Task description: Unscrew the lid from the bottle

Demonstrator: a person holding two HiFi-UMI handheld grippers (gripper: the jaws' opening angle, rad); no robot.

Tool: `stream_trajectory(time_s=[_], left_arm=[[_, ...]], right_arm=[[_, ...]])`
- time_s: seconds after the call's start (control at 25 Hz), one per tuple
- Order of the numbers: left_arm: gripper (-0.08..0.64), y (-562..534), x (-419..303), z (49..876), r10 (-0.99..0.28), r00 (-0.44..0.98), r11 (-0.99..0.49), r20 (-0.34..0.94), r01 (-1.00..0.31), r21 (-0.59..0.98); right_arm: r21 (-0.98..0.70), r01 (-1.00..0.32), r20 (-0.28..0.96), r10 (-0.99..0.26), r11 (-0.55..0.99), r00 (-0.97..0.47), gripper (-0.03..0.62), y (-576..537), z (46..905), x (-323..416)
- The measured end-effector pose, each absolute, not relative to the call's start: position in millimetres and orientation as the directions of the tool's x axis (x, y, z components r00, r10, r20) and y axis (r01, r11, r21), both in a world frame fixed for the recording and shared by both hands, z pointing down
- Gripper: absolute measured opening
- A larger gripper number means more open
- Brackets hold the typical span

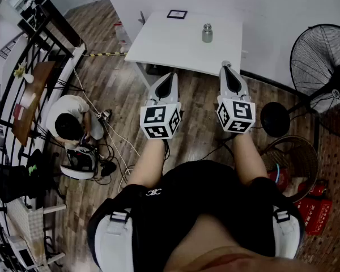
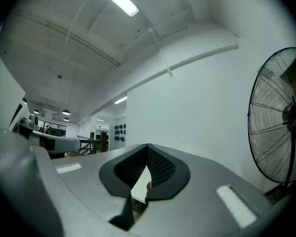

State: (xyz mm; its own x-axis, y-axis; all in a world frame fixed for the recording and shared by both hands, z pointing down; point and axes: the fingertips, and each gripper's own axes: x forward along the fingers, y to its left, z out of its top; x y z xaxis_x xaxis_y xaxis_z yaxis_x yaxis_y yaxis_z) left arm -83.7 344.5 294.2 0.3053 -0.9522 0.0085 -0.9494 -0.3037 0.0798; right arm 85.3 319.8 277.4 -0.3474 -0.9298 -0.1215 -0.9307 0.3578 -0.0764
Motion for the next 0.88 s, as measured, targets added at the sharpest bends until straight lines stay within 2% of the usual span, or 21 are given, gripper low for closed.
stream_trajectory(time_s=[0.88], left_arm=[[0.052,324.2,-29.1,310.2,-0.956,0.29,-0.286,0.037,-0.955,0.077]], right_arm=[[-0.067,-0.922,-0.105,-0.921,0.382,-0.374,-0.002,295.3,297.7,133.9]])
